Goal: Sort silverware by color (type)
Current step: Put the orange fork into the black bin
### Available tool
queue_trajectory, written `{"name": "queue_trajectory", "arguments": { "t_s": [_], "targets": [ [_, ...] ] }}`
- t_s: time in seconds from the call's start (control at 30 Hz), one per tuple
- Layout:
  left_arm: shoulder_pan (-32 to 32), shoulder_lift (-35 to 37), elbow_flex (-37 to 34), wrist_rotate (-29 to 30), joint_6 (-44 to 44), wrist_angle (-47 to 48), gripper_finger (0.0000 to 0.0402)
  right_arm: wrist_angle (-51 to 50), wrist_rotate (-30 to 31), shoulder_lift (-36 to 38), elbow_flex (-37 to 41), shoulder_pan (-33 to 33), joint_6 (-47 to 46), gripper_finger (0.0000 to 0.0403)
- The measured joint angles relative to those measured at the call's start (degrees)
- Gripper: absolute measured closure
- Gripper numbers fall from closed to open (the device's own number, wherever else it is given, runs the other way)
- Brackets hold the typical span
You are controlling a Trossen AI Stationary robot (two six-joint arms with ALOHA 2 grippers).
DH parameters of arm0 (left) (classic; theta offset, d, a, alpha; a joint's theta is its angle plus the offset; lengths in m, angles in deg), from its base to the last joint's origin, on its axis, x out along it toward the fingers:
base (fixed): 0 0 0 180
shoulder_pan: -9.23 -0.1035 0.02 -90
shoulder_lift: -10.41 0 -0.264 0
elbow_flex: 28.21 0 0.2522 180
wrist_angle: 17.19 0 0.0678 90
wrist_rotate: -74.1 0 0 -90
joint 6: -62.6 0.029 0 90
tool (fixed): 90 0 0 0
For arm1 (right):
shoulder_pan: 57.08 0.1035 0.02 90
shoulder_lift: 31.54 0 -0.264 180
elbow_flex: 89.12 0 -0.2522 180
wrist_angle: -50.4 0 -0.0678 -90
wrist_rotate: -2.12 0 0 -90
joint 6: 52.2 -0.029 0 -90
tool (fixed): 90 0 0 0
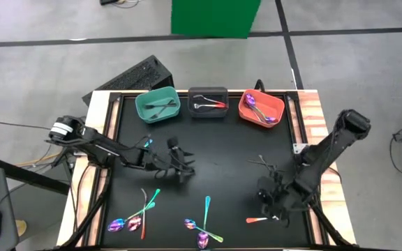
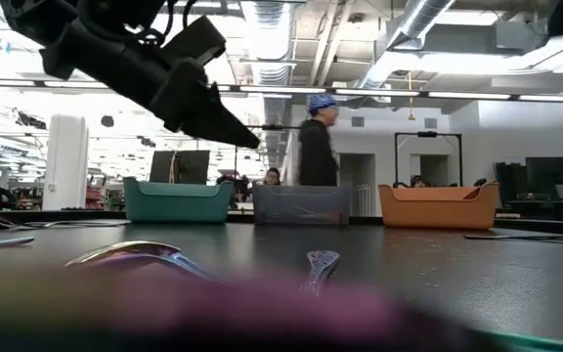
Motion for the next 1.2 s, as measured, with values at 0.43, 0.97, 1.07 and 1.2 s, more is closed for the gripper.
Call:
{"name": "queue_trajectory", "arguments": {
  "t_s": [0.43,0.97,1.07,1.2],
  "targets": [
    [-4.7,15.8,-4.4,12.7,7.0,8.5,0.0292,-6.6,-8.7,-3.3,-2.8,-1.0,-4.3,0.0312],
    [-8.0,16.8,-4.8,8.6,6.8,6.9,0.0292,-5.5,-14.3,-14.8,-8.3,6.1,-7.7,0.0312],
    [-8.0,16.8,-4.7,8.7,7.4,6.2,0.0292,-3.7,-17.3,-17.3,-8.4,7.1,-7.7,0.0312],
    [-8.0,16.8,-4.7,8.7,8.7,5.3,0.0292,-2.4,-18.3,-18.3,-8.4,8.4,-7.8,0.0312]
  ]
}}
